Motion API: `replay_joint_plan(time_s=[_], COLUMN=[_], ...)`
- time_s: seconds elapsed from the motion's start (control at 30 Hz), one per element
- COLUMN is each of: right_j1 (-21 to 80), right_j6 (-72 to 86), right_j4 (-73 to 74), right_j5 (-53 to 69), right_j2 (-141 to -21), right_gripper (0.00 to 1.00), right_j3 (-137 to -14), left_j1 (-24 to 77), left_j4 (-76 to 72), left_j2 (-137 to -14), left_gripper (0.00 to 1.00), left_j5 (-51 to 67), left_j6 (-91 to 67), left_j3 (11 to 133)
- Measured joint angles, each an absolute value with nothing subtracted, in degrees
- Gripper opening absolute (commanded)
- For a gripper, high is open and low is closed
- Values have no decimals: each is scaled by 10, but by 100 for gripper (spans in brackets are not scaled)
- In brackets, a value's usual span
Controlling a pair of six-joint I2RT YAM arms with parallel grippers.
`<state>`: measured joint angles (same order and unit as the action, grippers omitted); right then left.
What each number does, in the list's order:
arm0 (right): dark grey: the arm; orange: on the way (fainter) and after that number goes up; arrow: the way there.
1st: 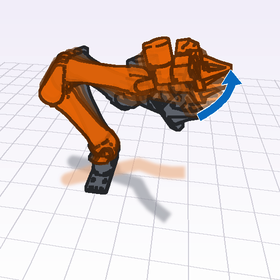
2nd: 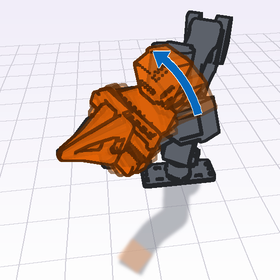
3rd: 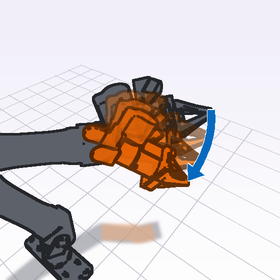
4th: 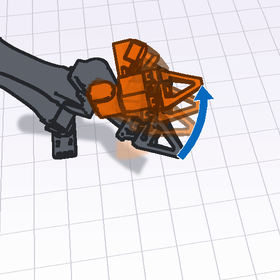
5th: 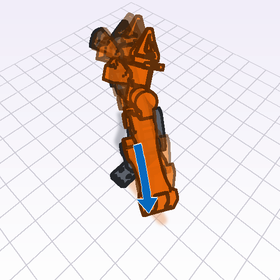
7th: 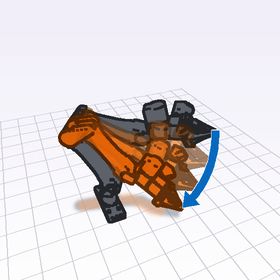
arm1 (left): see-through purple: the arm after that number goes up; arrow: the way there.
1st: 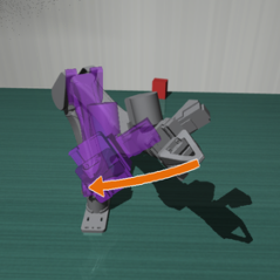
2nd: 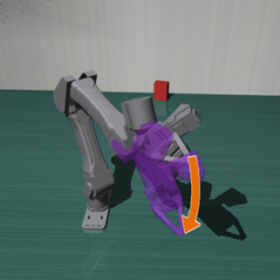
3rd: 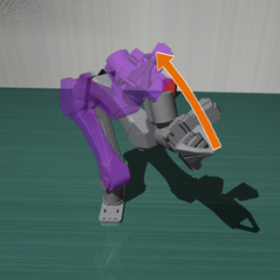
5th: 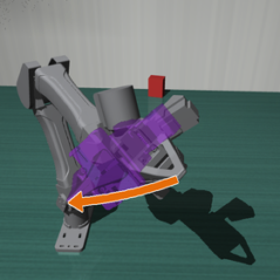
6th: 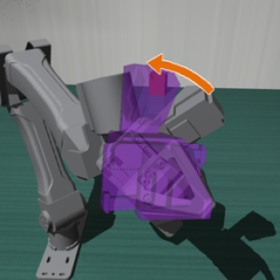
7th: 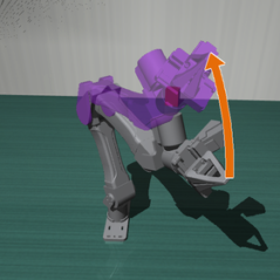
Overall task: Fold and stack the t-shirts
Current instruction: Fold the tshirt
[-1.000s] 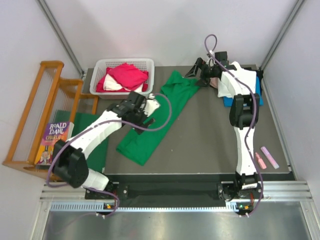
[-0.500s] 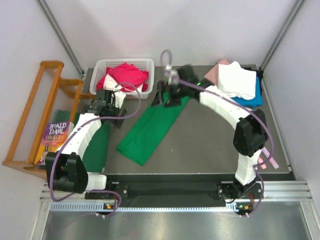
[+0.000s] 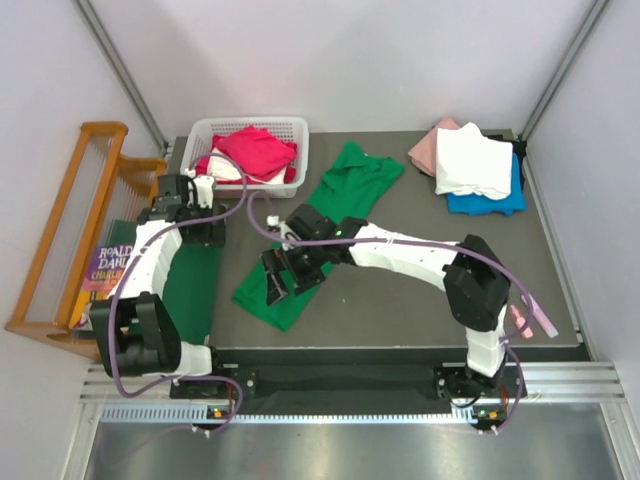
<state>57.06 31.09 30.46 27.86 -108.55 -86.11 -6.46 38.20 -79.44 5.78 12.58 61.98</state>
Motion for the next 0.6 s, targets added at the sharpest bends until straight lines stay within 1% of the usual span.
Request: replay_joint_plan(time_s=[0.2,0.47,0.6], right_j1=[617,609,604], right_j6=[314,345,373], right_j4=[284,244,190], right_j5=[274,278,292], right_j2=[-1139,-1212,-1218], right_gripper=[100,100,100], right_j3=[-931,-933,-893], left_j1=[-79,-99,-101], left_j4=[388,390,390], left_j2=[-799,-798,-792], left_gripper=[88,88,88], left_j5=[84,94,98], left_j6=[120,122,124], left_j3=[620,620,620])
